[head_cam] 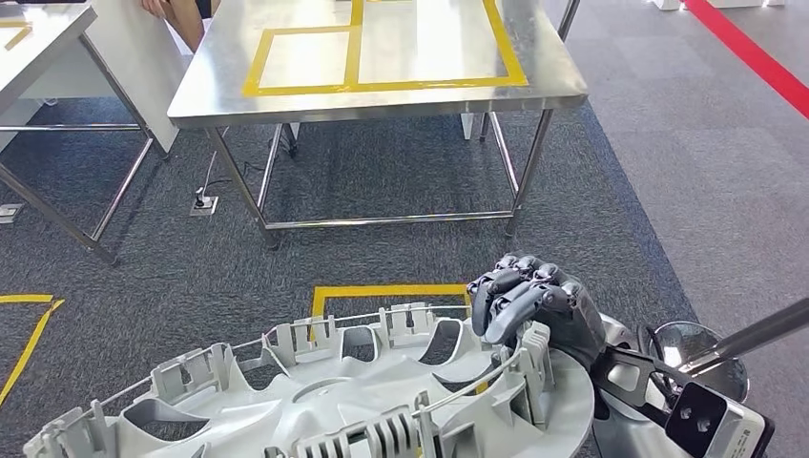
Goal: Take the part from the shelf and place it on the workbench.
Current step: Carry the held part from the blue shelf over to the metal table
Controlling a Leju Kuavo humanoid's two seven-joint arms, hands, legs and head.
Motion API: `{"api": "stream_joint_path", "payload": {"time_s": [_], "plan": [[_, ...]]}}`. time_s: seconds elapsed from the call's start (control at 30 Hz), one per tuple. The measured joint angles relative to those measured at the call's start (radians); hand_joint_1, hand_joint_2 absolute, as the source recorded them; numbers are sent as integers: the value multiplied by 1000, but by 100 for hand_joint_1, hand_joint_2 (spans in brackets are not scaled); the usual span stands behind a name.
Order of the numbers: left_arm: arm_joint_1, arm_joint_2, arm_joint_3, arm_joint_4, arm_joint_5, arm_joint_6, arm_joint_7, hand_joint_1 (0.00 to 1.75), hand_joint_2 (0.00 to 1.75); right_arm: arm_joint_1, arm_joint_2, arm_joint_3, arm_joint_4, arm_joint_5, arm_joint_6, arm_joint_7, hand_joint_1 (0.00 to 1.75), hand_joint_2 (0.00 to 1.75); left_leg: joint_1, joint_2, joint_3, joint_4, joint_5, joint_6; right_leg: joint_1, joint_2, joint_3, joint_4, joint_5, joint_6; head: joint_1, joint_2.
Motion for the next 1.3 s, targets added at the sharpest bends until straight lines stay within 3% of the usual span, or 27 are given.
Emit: {"api": "stream_joint_path", "payload": {"time_s": [0.07, 0.2, 0.27, 0.37, 0.4, 0.43, 0.5, 0.57, 0.6, 0.7, 0.73, 0.8, 0.87, 0.9, 0.93, 1.03, 1.07, 1.13, 1.23, 1.3], "plan": [[-1, 1, 0, 0, 0, 0, -1, 0, 175, -1, 0, 0, -1, -2, 1, 0, 175, 175, -5, -1, 43, -89, 32, 10, 3, 2, 12, -4, -15, 10, 0, 0], [0, 2, 0, -1, -1, 0, -2, 0, 175, -3, 0, -1, -2, -4, 3, 0, 175, 175, -2, -2, 67, -111, 21, 34, 4, 2, 20, 17, -19, 33, 2, 0], [0, 2, 0, -1, -1, 0, -2, 0, 175, -6, 0, -1, -2, -4, 4, 0, 175, 175, 3, -3, 82, -115, 13, 45, 3, 0, -24, 99, -50, 42, 5, 0], [1, 1, 0, -1, 0, 0, -2, 0, 175, -5, -1, -2, -2, -6, 6, 0, 175, 175, 3, -3, 98, -115, -6, 49, 2, 0, -146, 275, -112, 49, 7, 0], [2, 1, 0, -1, 1, 0, -2, 0, 175, -4, -1, -2, -2, -6, 8, 0, 175, 175, 3, -4, 106, -115, -13, 49, 2, 0, -169, 289, -106, 49, 8, 0], [2, 1, 0, -1, 1, 0, -2, 0, 175, -4, -2, -2, -2, -7, 9, 0, 175, 175, 3, -5, 119, -115, -22, 47, 2, 0, -171, 262, -79, 47, 8, 0], [3, 0, 0, -1, 1, 0, -2, 0, 175, -4, -2, -3, -1, -9, 11, 0, 175, 175, 3, -6, 144, -115, -42, 42, 2, -2, -136, 129, 17, 40, 9, 0], [2, -1, 0, -1, 2, 0, -2, 0, 175, -5, -2, -4, -1, -11, 13, 0, 175, 175, 1, -7, 158, -115, -59, 32, 5, -6, -108, 32, 65, 31, 8, 0], [2, -1, 0, -1, 2, 0, -2, 0, 175, -6, -2, -5, 0, -12, 14, 0, 175, 175, 0, -7, 162, -114, -63, 25, 7, -7, -104, 17, 69, 25, 7, 0], [2, -1, 0, -2, 2, -1, -2, 0, 175, -10, -2, -7, 0, -13, 16, 0, 175, 175, 0, -6, 168, -104, -68, 10, 6, -4, -88, 12, 63, 5, 6, 0], [0, -1, 0, -2, 2, -1, -3, 0, 175, -12, -2, -7, -1, -13, 17, 0, 175, 175, 2, -5, 157, -81, -71, 6, 4, -4, -79, 9, 60, 0, 4, 0], [-4, -2, 0, -2, 2, -2, -3, 0, 175, -18, -2, -7, -1, -16, 17, 0, 175, 175, 4, -5, 96, 22, -97, -3, 2, -5, -64, 5, 51, -8, 3, 0], [-3, -1, 0, -2, 2, -2, -3, 0, 175, -20, -2, -6, 0, -18, 17, 0, 175, 175, 6, -4, 9, 138, -139, -10, 3, -4, -50, 4, 37, -12, 2, 0], [-2, -1, 0, -2, 2, -2, -3, 0, 175, -19, -2, -6, 0, -18, 16, 0, 175, 175, 6, -4, -21, 160, -146, -11, 3, -3, -41, 4, 28, -13, 2, 0], [-1, -2, 0, -2, 2, -2, -3, 0, 175, -19, -2, -6, 0, -18, 16, 0, 175, 175, 6, -4, -33, 146, -131, -10, 3, -3, -28, 4, 19, -12, 2, 0], [-1, -1, 0, -2, 2, -3, -3, 0, 175, -20, -2, -6, 0, -18, 15, 0, 175, 175, 2, -4, 3, -26, -3, 2, 5, -2, 12, 3, -10, -6, 3, 0], [-1, 0, 0, -2, 2, -3, -3, 0, 175, -20, -2, -5, 0, -18, 14, 0, 175, 175, -2, -3, 14, -66, 12, 7, 5, 0, 20, 1, -19, -1, 3, 0], [1, 1, 0, -2, 1, -3, -3, 0, 175, -20, -2, -5, 0, -18, 12, 0, 175, 175, -8, -4, 24, -91, 7, 19, 7, 2, 29, 1, -27, 11, 4, 0], [3, 2, 0, -3, -1, -3, -3, 0, 175, -21, -4, -6, -1, -19, 11, 0, 175, 175, -2, -5, 60, -107, 19, 39, 8, 3, 38, 32, -33, 28, 5, 0], [0, 2, 0, -3, -1, -3, -3, 0, 175, -24, -5, -7, -3, -19, 10, 0, 175, 175, 2, -4, 82, -110, 8, 46, 6, 2, -5, 116, -73, 37, 10, 0]]}}
